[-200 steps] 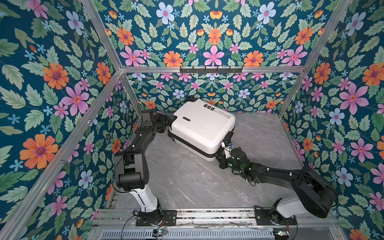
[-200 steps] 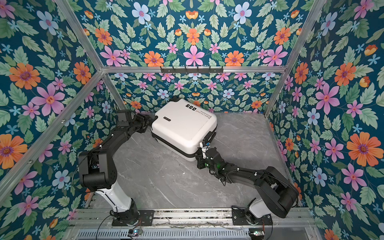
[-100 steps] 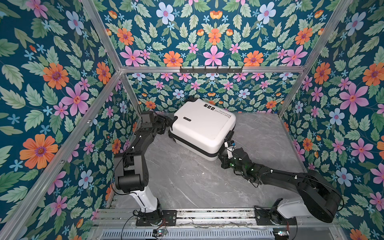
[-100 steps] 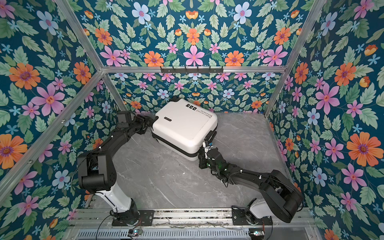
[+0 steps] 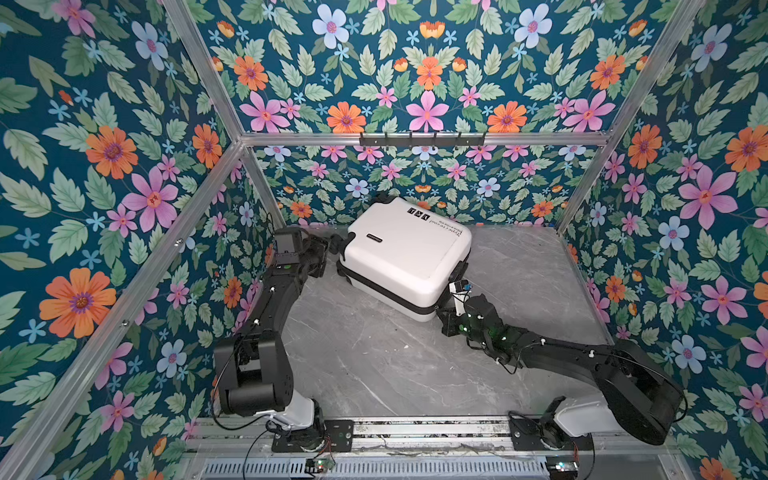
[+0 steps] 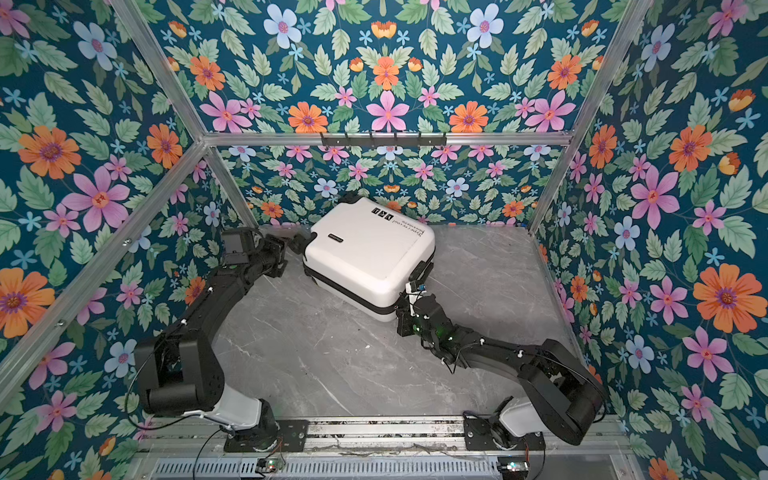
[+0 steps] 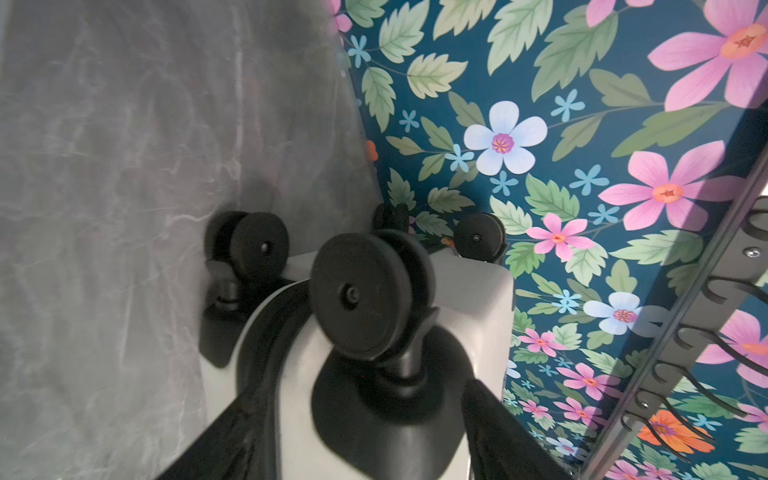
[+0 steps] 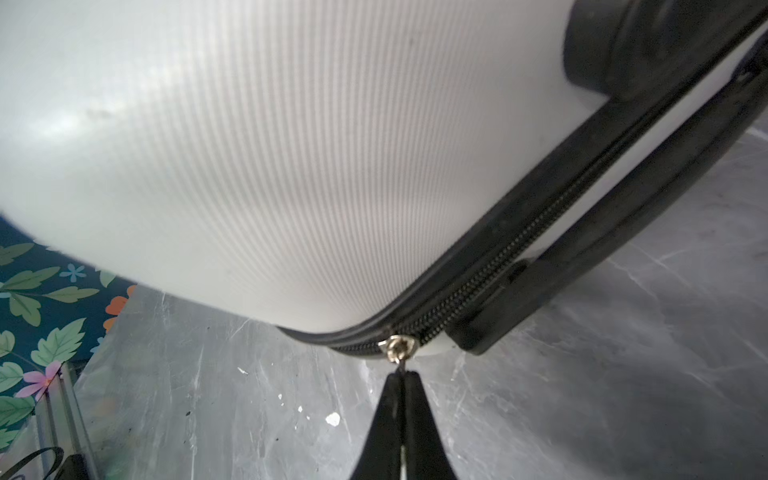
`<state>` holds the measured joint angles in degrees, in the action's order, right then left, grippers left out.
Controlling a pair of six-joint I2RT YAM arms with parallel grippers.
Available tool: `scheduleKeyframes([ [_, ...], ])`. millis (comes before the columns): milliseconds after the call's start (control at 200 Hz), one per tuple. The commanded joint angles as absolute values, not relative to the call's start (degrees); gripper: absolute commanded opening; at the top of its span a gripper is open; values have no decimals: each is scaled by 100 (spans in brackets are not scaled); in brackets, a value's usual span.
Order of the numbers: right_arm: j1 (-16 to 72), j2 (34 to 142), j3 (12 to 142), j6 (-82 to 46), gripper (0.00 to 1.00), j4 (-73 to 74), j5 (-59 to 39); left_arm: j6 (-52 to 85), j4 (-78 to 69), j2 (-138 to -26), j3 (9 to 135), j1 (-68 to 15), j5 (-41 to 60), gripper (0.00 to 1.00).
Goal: Pack the luggage
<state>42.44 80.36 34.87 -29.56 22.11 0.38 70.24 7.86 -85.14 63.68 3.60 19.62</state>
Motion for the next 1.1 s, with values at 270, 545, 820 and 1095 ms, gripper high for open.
scheduleKeyframes([
  [270, 4257, 7943, 3516, -3012, 0, 2323, 2, 7690, 152, -8318, 5545, 353, 2035, 76],
  [545, 4281, 7993, 3481, -3100, 0, 2298, 178, 7483, 789, -8955, 6813, -25, 1574, 76],
  [820, 4282, 8066, 3364, -3357, 0, 2490, 521, 6584, 1677, -10233, 8323, -266, 1172, 78],
  [1095, 4287, 8131, 3469, -3353, 0, 2518, 549, 6217, 1736, -10863, 8993, -417, 908, 74],
])
